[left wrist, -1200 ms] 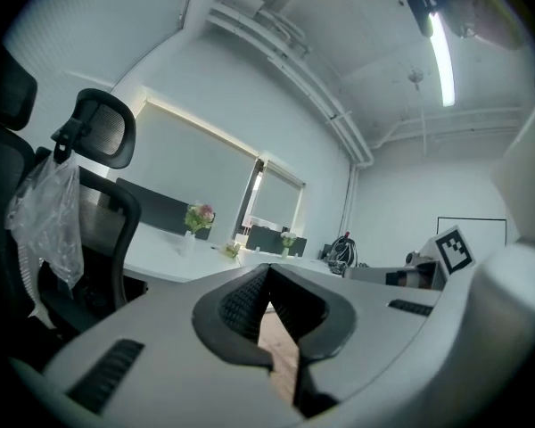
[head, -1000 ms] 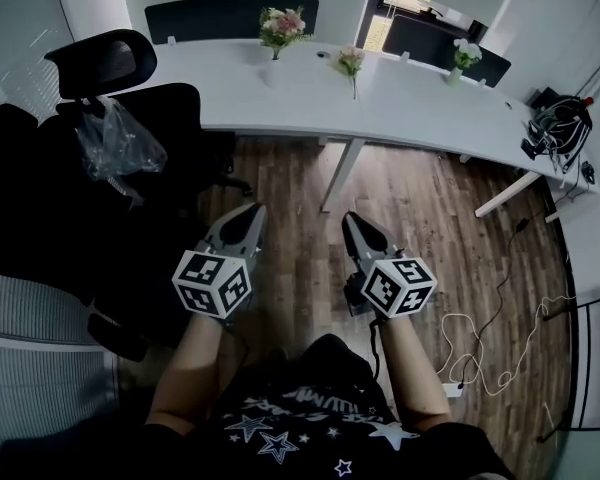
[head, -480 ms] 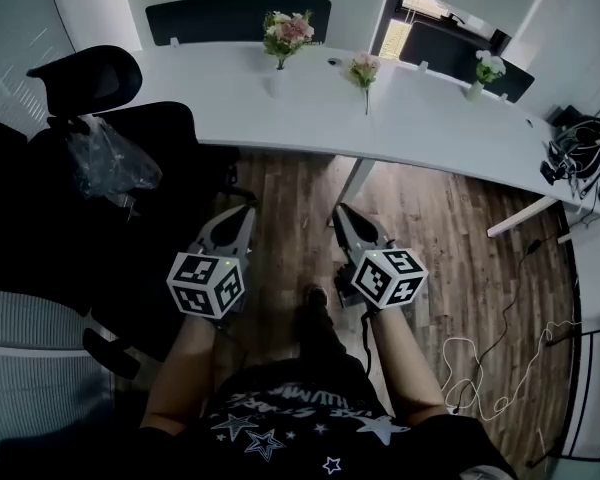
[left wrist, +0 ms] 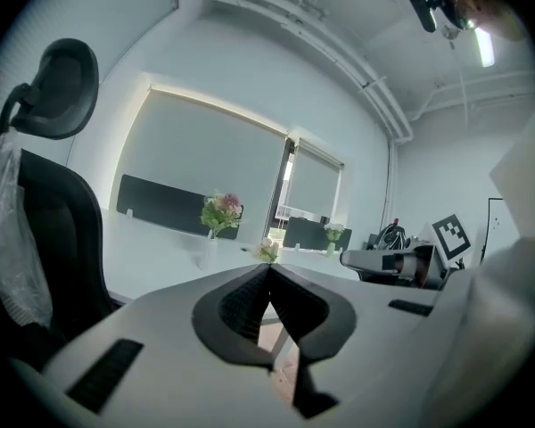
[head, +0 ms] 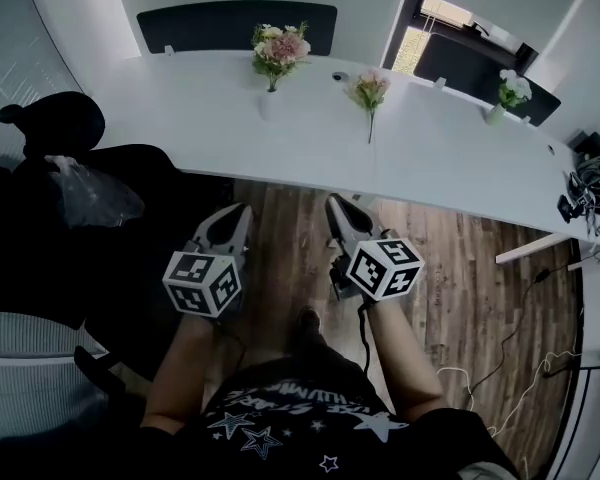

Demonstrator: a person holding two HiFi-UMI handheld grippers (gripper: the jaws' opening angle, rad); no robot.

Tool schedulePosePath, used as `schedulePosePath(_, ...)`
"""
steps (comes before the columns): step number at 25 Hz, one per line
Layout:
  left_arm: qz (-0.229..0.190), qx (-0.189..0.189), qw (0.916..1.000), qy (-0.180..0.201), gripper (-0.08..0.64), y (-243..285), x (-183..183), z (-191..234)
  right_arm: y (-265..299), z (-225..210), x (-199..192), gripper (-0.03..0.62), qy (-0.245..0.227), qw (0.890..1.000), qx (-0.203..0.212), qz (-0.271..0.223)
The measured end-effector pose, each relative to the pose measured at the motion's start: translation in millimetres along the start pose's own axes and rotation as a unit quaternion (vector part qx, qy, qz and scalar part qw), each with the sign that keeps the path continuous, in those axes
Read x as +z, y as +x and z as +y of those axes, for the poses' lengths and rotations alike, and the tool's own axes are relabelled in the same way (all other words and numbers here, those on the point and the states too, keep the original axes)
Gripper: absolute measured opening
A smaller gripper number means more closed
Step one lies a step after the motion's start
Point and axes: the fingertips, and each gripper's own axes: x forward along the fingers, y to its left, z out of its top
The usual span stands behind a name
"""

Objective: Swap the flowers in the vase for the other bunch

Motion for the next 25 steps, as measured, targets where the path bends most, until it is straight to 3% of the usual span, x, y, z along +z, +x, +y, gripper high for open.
schedulePosePath(17, 0.012, 0.048, 0.9986, -0.019, 0.008, 114, 12, 12, 68, -92, 31, 0.003, 0.020, 0.998, 0.052, 0.022)
schedulePosePath(25, 0.008, 0.065, 0.9969, -0.045, 0.008, 131, 21, 55, 116, -106, 17, 0.003, 0.033, 0.997, 0.046, 0.053)
